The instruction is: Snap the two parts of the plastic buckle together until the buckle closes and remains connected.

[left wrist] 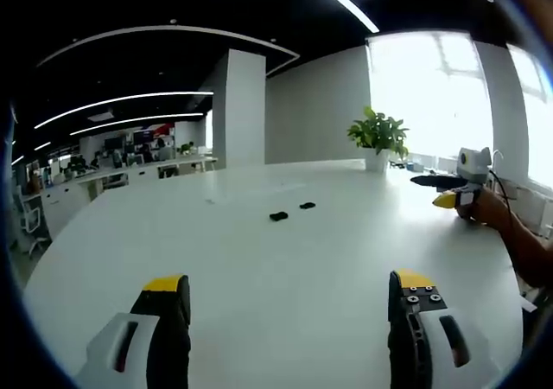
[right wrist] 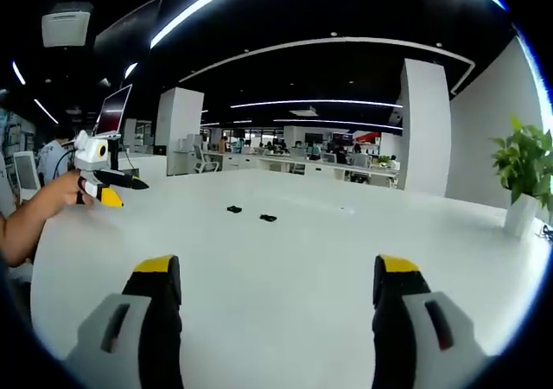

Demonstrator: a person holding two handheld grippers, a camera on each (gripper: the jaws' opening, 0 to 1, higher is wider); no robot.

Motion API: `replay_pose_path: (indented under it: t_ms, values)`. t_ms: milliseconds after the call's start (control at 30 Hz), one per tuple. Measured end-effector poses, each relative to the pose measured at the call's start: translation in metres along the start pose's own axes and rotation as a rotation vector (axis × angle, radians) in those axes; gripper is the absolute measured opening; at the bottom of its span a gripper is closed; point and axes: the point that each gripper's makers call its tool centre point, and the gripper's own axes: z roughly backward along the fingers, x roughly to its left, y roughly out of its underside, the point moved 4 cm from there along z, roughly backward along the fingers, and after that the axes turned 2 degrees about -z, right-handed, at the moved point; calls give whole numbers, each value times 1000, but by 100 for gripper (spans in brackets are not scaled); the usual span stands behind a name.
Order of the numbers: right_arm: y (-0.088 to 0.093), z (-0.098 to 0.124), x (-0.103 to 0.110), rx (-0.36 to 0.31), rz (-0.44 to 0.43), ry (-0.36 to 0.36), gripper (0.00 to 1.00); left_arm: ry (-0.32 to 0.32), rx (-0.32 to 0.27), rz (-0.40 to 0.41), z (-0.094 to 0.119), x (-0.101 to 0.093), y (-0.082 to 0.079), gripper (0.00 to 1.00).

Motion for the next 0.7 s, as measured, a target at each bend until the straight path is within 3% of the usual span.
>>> replay_pose_path:
  t_ms: [100,233,700]
  values:
    - [1,-1,0,4,2,0,92,0,-2,-2,0,0,-1,97]
    - [1,-1,0,4,1,0,92,-3,37,-28,-3,-1,6,99]
    - [0,1,-1,-6,-8,5,91,-22,27,11,-2,4,5,99]
